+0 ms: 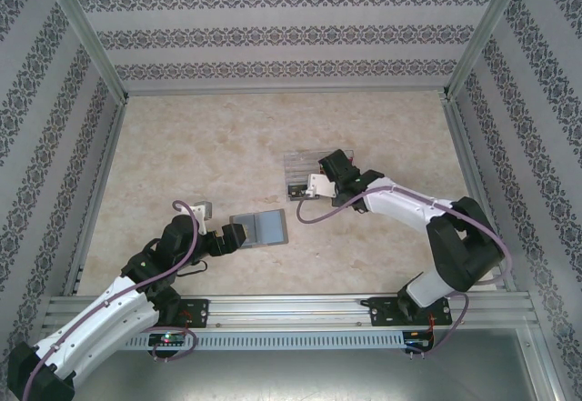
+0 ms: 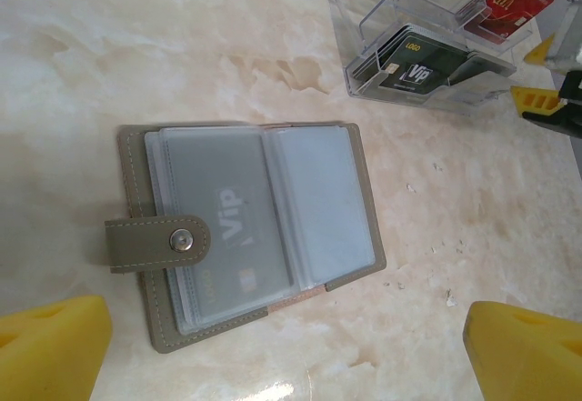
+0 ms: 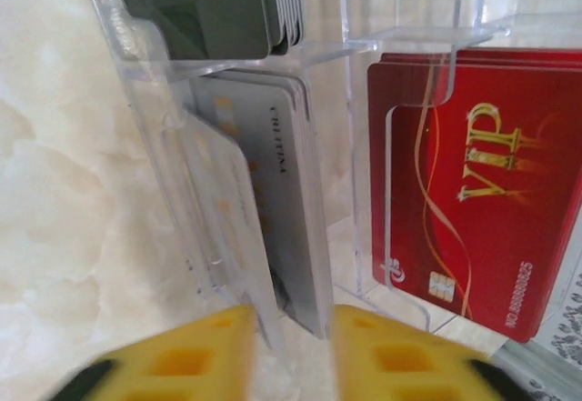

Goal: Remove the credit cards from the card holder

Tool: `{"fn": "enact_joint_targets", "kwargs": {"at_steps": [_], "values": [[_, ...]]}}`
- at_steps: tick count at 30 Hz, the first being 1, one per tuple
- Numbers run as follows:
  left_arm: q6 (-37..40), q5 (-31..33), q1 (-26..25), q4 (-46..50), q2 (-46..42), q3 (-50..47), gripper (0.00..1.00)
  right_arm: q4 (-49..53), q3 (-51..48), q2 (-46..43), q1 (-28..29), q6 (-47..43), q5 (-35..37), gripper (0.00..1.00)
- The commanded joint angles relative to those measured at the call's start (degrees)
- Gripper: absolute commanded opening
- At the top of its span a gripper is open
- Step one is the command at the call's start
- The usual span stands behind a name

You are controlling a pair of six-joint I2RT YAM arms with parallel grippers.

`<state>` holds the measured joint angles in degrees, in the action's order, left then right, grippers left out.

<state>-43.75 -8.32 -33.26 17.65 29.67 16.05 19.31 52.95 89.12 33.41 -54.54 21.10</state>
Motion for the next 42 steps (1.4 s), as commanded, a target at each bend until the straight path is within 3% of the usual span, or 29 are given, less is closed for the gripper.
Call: {"fn": "enact_joint_targets", "kwargs": {"at_steps": [1,6,12,20,24,29,34,39,42], "values": [[-0.36,0.63,0.47,1.07,-0.18,-0.74,1.0,-1.43,4.25,1.97,-0.96,4.04,3.67,0.35],[-0.16,0.83,0.47,1.15,-0.21,-0.77,1.0,-0.76,6.56,2.01,-0.72,8.46,3.96,0.37],[-0.02,1.15,0.47,1.03,-0.23,-0.87,1.0,-1.07,3.64,-6.12,1.21,16.67,1.01,0.37],[0.53,-0.85,0.47,-0.06,-0.05,-0.85,0.98,-0.46,-0.69,-19.37,5.27,52.15,-14.5,0.34],[-1.22,-2.49,0.44,-0.63,0.72,-1.5,0.95,-2.42,-4.39,-21.56,9.04,65.78,-16.75,0.3],[-5.7,-2.1,0.39,-2.65,2.93,-2.19,0.85,-4.79,-7.06,-18.3,12.56,77.83,-21.64,0.23],[-9.08,-2.54,0.35,-7.05,6.65,-2.72,0.78,-14.94,-11.83,-12.3,15.72,86.82,-25.58,0.16],[-10.11,-3.42,0.3,-9.83,11.25,-1.68,0.78,-19.19,-10.94,-3.87,17.9,88.97,-26.83,0.16],[-10.03,-3.77,-0.06,-10.88,13.72,-0.68,0.77,-20.05,-9.38,0.58,18.17,89.46,-27.19,0.11]]}}
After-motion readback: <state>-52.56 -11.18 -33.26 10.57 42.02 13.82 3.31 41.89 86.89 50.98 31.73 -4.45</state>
